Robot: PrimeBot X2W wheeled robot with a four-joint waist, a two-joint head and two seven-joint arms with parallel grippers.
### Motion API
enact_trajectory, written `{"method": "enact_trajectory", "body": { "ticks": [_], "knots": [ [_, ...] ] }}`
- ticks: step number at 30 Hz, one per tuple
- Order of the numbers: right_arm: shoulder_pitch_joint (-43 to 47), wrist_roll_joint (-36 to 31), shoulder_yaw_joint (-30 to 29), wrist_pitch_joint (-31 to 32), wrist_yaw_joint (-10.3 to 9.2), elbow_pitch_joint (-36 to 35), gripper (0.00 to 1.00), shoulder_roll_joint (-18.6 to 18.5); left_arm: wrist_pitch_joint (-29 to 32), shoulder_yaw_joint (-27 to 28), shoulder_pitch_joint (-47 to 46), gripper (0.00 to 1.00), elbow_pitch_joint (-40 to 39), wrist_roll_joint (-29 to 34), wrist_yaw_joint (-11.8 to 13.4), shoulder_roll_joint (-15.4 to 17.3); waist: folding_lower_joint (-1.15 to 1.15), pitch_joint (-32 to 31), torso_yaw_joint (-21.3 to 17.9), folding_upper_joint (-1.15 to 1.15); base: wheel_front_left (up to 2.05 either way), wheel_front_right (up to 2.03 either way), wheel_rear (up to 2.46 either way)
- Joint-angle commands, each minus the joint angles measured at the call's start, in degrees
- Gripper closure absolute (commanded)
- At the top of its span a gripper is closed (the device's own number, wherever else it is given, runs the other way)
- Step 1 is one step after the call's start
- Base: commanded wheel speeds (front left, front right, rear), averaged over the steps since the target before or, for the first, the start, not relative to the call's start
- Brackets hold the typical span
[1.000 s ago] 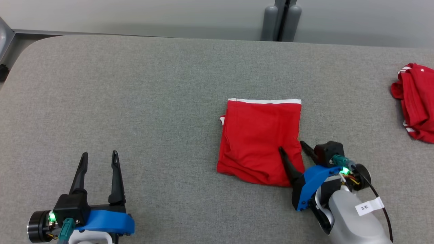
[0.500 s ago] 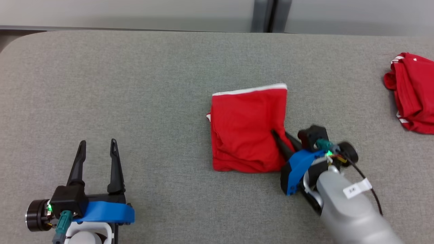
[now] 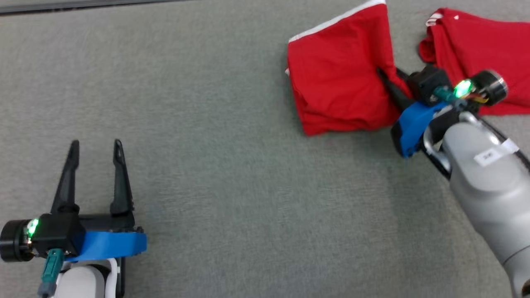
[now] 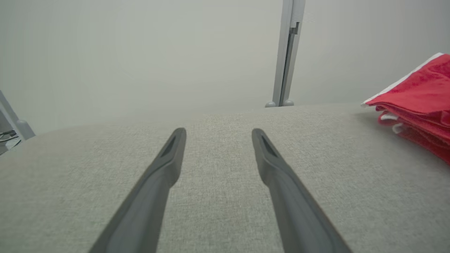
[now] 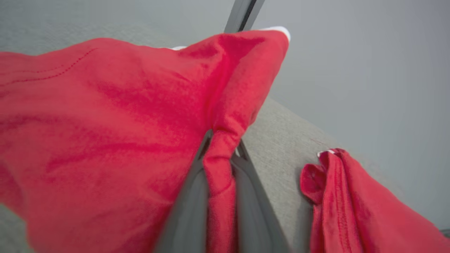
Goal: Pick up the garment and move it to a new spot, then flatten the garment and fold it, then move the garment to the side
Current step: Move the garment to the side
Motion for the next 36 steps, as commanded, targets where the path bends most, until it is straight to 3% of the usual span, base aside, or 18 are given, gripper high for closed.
{"method": "enact_trajectory", "body": {
  "ticks": [1,8,17,24,29,30,31,32,36],
  "knots": [
    [-1.9,0.6,0.1,0.0,0.01,-0.7,1.00,-1.4,-0.1,0.1,-0.9,0.00,-0.9,0.5,0.1,0.6,-0.01,0.8,-1.0,0.00,0.00,0.00,0.00],
    [-8.1,5.4,0.8,1.7,0.01,-5.0,1.00,-8.3,2.5,0.7,-1.9,0.00,-8.8,2.0,0.3,3.8,-0.01,6.6,-7.7,0.00,0.00,0.00,0.00],
    [-12.4,10.3,2.4,5.4,0.00,-7.4,1.00,-17.2,7.4,0.7,-2.7,0.00,-18.2,3.7,-0.3,6.9,-0.01,11.4,-12.5,0.00,0.00,0.00,0.00],
    [-15.3,10.7,3.2,7.3,0.00,-3.0,1.00,-19.4,9.3,0.6,-3.5,0.00,-20.7,3.7,-0.5,8.0,-0.01,13.4,-12.9,0.00,0.00,0.00,0.00],
    [-17.5,10.4,2.1,6.9,0.00,2.2,1.00,-18.7,9.6,0.7,-3.8,0.00,-21.0,3.3,-0.3,8.3,-0.01,14.5,-12.4,0.00,0.00,0.00,0.00],
    [-18.0,10.1,1.7,6.3,0.00,3.3,0.44,-18.5,9.5,0.6,-3.8,0.00,-20.9,3.3,-0.3,8.3,-0.01,14.6,-12.3,0.00,0.00,0.00,0.00],
    [-18.0,10.1,1.7,6.3,0.00,3.3,0.44,-18.5,9.5,0.6,-3.8,0.00,-20.9,3.3,-0.3,8.3,-0.01,14.6,-12.3,0.00,0.00,0.00,0.00],
    [-18.5,9.6,1.2,5.7,0.01,5.7,0.00,-17.6,9.3,0.5,-3.9,0.00,-20.6,3.1,-0.2,8.3,-0.01,14.7,-12.1,0.00,0.00,0.00,0.00],
    [-19.9,8.0,0.4,4.3,0.00,9.5,0.00,-16.7,8.6,0.4,-3.9,0.00,-19.5,2.9,0.1,8.0,-0.01,14.1,-11.4,0.00,0.00,0.00,0.00]
  ]
}}
